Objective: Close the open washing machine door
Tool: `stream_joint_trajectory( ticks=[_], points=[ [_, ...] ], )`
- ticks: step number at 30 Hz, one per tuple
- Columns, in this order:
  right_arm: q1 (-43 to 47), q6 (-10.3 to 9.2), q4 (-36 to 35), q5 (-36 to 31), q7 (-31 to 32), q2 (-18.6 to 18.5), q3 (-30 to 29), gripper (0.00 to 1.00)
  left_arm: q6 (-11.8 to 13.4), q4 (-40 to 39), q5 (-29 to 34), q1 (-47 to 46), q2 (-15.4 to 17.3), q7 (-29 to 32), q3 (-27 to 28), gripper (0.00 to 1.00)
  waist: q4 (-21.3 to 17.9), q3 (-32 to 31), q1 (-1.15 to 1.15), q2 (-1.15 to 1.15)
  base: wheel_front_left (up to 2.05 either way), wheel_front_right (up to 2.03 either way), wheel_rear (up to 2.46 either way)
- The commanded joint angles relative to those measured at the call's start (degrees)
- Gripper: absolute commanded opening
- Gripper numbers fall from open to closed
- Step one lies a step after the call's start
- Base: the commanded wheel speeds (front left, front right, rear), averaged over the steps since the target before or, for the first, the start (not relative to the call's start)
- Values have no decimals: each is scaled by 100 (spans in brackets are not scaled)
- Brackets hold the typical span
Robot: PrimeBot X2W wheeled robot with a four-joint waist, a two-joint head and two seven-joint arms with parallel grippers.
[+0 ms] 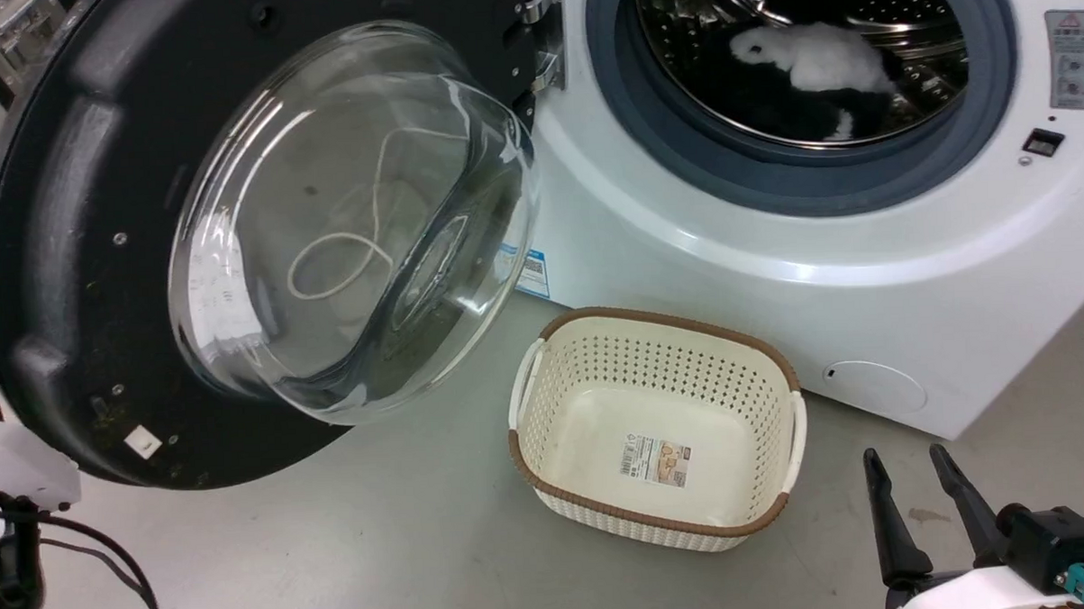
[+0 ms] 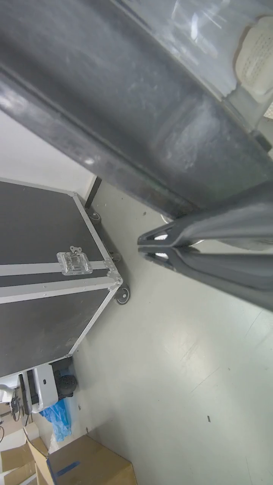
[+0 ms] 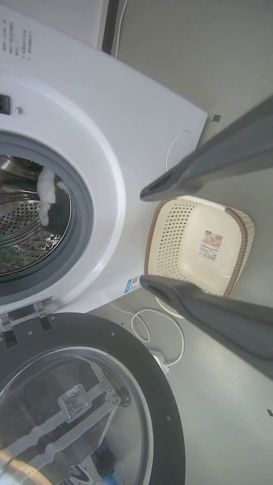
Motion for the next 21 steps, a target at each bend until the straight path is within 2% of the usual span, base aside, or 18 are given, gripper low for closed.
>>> stream_joint_trajectory(
  ticks=[1,5,11,17,21],
  points=[
    [-41,4,29,70,-54,2,-14,100,-35,98,-154,-81,131,126,-111,0,29,17,0,0,0,0,0],
    [-33,4,50,113,-89,2,-24,100,-53,161,-527,-31,334,419,-436,0,84,25,0,0,0,0,0],
    [33,4,134,243,-166,2,-65,100,-88,-49,-1660,211,743,1282,-1180,0,269,-13,-1,0,0,0,0],
    [68,5,293,390,-250,2,-95,100,-124,-663,-2785,400,1066,2013,-2072,0,522,-130,-1,0,0,0,0],
    [84,5,425,507,-306,2,-145,100,-147,-1220,-3318,436,1315,2268,-2792,0,689,-255,-1,0,0,0,0]
  ],
)
